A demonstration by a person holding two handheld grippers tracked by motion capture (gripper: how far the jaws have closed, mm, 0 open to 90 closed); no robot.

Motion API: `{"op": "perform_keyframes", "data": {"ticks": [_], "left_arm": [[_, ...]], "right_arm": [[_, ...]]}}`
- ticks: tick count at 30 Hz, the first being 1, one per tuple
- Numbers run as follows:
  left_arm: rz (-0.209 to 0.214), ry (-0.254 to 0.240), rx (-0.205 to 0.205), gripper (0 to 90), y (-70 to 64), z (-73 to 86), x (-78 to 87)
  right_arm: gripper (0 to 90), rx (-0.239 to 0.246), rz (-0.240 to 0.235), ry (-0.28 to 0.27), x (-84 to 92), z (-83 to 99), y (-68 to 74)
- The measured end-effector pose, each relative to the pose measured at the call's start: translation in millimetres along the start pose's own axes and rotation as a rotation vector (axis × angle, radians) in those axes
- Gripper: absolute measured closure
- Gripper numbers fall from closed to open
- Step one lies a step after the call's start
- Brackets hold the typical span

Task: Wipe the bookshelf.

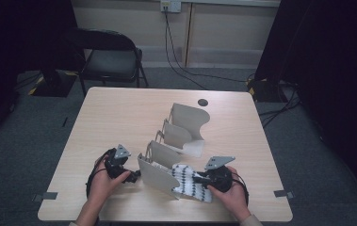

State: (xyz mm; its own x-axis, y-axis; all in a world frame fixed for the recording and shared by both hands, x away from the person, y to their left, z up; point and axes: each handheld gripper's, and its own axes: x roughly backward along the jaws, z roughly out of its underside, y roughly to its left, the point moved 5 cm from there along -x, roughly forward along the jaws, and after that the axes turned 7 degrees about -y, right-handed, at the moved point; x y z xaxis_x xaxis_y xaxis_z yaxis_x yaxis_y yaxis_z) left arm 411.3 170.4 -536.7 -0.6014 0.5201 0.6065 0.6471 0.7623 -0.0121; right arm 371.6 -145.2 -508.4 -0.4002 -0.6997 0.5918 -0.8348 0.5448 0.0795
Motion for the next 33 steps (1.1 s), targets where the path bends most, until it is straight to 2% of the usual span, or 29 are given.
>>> {"op": "perform_keyframes", "data": {"ticks": [2, 7, 8, 11, 14, 18, 21, 23, 25, 29, 31, 33], "left_arm": [[-0.001, 0.000, 0.000, 0.0, 0.0, 0.0, 0.0], [0.001, 0.007, -0.009, 0.0, 0.7, 0.1, 0.5], [0.001, 0.007, -0.009, 0.0, 0.6, 0.1, 0.5], [0.000, 0.004, -0.008, 0.0, 0.6, -0.1, 0.2], [0.000, 0.005, -0.008, 0.0, 0.6, -0.1, 0.1], [0.000, 0.005, -0.008, 0.0, 0.6, -0.2, 0.2], [0.000, 0.005, -0.008, 0.0, 0.6, -0.2, 0.1], [0.000, 0.005, -0.008, 0.0, 0.6, -0.2, 0.1], [0.000, 0.005, -0.008, 0.0, 0.6, -0.2, 0.1], [0.000, 0.005, -0.008, 0.0, 0.6, -0.2, 0.1], [0.001, 0.004, -0.008, 0.0, 0.6, -0.2, 0.1], [0.002, 0.006, -0.009, 0.0, 0.6, -0.3, 0.0]], "right_arm": [[77.8, -0.006, 0.021, -0.012, 6.2, -0.7, -5.8], [77.7, -0.011, 0.142, -0.071, 30.6, -8.7, -28.4], [77.6, -0.021, 0.147, -0.075, 33.2, -8.9, -30.8], [76.5, -0.067, 0.118, -0.063, 34.6, -4.0, -33.7], [76.2, -0.112, 0.048, -0.048, 29.2, 5.2, -27.7], [77.2, -0.146, 0.024, -0.035, 26.9, 10.2, -24.5], [73.1, -0.167, 0.014, -0.038, 26.9, 10.8, -24.0], [62.4, -0.147, 0.015, -0.040, 25.9, 11.9, -23.4], [51.5, -0.112, 0.048, -0.037, 25.7, 11.7, -23.9], [35.3, -0.046, 0.041, -0.073, 25.6, 4.3, -22.3], [30.2, -0.030, 0.014, -0.062, 20.9, 1.9, -20.6], [27.2, 0.028, 0.025, -0.063, 15.4, -1.4, -19.1]]}}
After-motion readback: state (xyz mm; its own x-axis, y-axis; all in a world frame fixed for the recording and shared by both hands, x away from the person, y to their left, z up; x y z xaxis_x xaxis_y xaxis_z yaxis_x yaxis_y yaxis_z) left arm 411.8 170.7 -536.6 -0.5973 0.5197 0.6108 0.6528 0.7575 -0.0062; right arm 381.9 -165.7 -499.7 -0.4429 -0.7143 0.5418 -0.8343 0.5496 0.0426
